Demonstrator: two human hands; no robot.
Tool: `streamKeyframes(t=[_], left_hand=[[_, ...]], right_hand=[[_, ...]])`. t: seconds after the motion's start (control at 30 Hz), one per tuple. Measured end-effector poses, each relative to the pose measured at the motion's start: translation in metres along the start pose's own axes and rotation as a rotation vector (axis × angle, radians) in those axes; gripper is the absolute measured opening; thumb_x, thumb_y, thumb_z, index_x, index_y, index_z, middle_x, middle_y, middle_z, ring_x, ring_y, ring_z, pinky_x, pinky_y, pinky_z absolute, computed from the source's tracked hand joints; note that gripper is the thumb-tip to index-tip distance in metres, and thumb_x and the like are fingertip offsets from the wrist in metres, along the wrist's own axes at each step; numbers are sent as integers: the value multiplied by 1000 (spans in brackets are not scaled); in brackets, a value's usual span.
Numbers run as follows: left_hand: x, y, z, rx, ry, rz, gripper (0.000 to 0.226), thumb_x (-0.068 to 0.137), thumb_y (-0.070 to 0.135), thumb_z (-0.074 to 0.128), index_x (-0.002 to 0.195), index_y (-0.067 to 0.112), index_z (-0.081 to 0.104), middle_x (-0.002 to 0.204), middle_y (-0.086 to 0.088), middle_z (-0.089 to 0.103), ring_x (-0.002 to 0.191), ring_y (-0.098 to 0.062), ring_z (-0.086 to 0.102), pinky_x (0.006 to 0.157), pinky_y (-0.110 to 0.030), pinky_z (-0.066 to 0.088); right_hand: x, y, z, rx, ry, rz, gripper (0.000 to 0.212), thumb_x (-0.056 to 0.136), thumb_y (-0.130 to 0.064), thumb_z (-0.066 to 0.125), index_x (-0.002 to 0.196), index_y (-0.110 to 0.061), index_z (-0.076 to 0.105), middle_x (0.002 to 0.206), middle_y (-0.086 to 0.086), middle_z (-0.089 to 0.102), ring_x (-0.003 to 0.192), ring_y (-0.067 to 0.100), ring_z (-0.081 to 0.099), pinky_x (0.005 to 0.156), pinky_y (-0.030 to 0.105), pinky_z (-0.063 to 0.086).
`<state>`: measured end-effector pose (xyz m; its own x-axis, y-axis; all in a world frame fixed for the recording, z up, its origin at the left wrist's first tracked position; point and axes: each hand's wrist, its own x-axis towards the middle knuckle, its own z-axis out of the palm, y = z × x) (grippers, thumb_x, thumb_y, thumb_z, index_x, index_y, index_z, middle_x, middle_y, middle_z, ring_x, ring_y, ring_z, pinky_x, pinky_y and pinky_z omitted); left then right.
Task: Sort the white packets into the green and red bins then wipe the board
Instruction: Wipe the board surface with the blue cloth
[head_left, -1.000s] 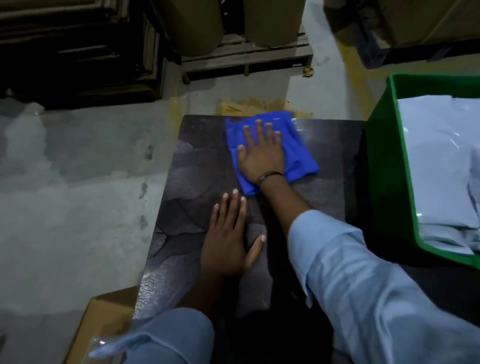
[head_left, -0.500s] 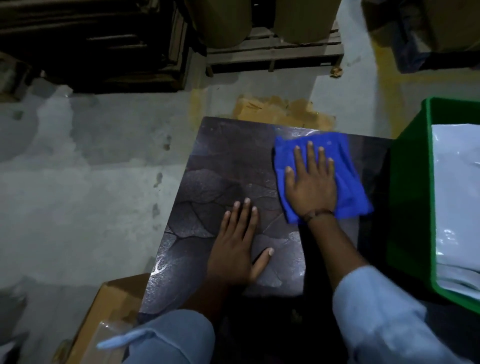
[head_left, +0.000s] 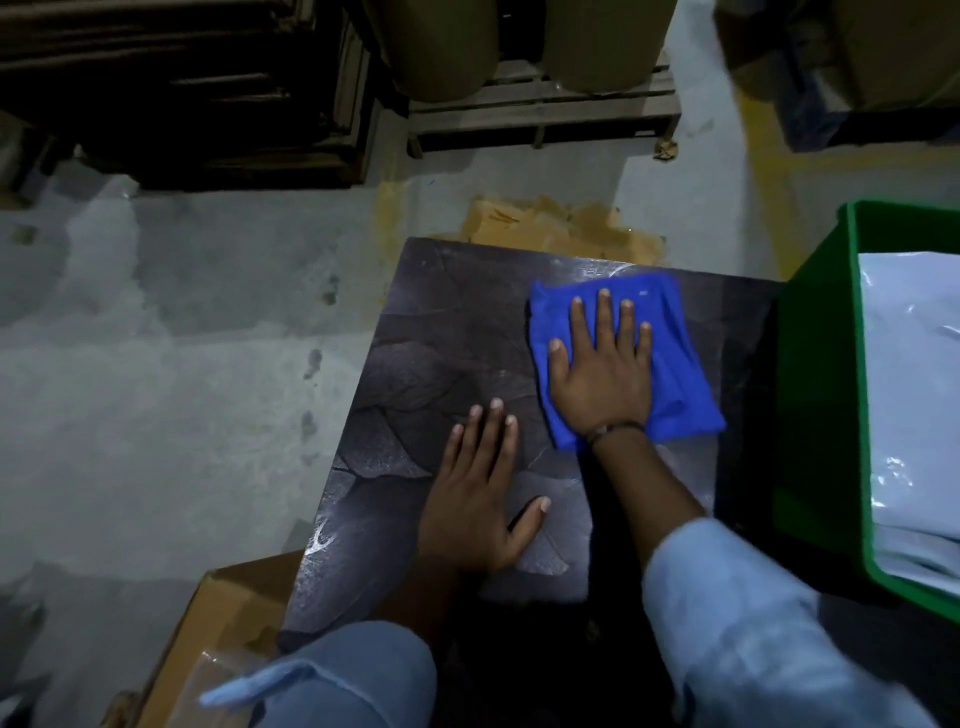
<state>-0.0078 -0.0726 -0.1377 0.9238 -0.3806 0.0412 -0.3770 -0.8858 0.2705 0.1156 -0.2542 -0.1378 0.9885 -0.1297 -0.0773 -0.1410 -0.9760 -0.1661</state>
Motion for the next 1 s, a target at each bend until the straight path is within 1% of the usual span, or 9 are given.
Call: streamKeyframes(t=[0.07, 0.17, 0.27, 0.33, 0.47, 0.57, 0.7, 0.87, 1.0], left_hand=[[-1, 2, -2, -3, -3, -9, 89, 96, 60, 50, 161, 6, 22, 171, -13, 7, 159, -30, 3, 125, -53, 19], [-1, 1, -3, -39, -17, -10, 87, 98, 61, 45, 161, 7, 21, 171, -11, 6, 159, -27, 0, 128, -49, 11], [0, -13, -4, -117, 9, 26, 76, 98, 48, 52, 158, 6, 31, 169, -13, 17, 158, -30, 11, 126, -52, 16], [-1, -39, -10, -94, 29, 17, 73, 97, 43, 52, 156, 4, 35, 167, -16, 23, 156, -34, 16, 126, -54, 17], [-13, -96, -21, 1, -3, -63, 81, 96, 55, 41, 157, 2, 32, 167, -19, 21, 156, -35, 17, 125, -53, 18], [-23, -106, -20, -12, 12, -20, 79, 99, 55, 39, 158, 4, 29, 168, -16, 18, 157, -31, 14, 126, -51, 16], [-25, -106, -18, -47, 83, -13, 77, 100, 53, 44, 158, 4, 31, 168, -15, 20, 158, -28, 13, 128, -47, 14], [-25, -108, -14, -47, 129, -6, 76, 100, 51, 47, 158, 4, 31, 169, -14, 20, 158, -28, 13, 128, -46, 14], [-25, -109, -11, -55, 150, -5, 76, 101, 51, 49, 158, 5, 31, 169, -13, 19, 158, -27, 12, 127, -46, 16]], right_hand=[[24, -9, 0, 15, -28, 18, 69, 99, -56, 20, 158, -21, 24, 167, 12, 14, 153, 36, 9, 122, 56, 8], [21, -12, 2, -1, -28, 20, 70, 98, -56, 17, 159, -22, 24, 167, 10, 14, 154, 35, 9, 123, 55, 6], [-28, -10, 6, -18, 30, -18, 67, 100, -54, 20, 159, -22, 24, 167, 10, 17, 153, 35, 11, 123, 55, 9], [-75, -15, 11, -31, 44, -47, 66, 101, -53, 20, 159, -21, 22, 167, 11, 16, 153, 35, 11, 123, 55, 9], [-154, -42, 19, -58, 34, -82, 66, 102, -52, 23, 160, -21, 18, 167, 12, 12, 154, 36, 7, 122, 56, 10], [-177, -58, 23, -65, 22, -63, 67, 102, -53, 21, 161, -21, 13, 168, 11, 6, 155, 34, 1, 123, 56, 9], [-157, -65, 21, -76, 13, -54, 67, 101, -55, 18, 161, -22, 13, 168, 11, 8, 155, 34, 2, 123, 56, 8], [-67, -89, 21, -40, -6, -58, 69, 99, -57, 16, 160, -25, 19, 167, 10, 12, 154, 35, 5, 123, 56, 6], [-8, -111, 21, -17, -41, -53, 67, 99, -57, 21, 160, -27, 18, 168, 8, 9, 154, 34, 3, 123, 56, 2]])
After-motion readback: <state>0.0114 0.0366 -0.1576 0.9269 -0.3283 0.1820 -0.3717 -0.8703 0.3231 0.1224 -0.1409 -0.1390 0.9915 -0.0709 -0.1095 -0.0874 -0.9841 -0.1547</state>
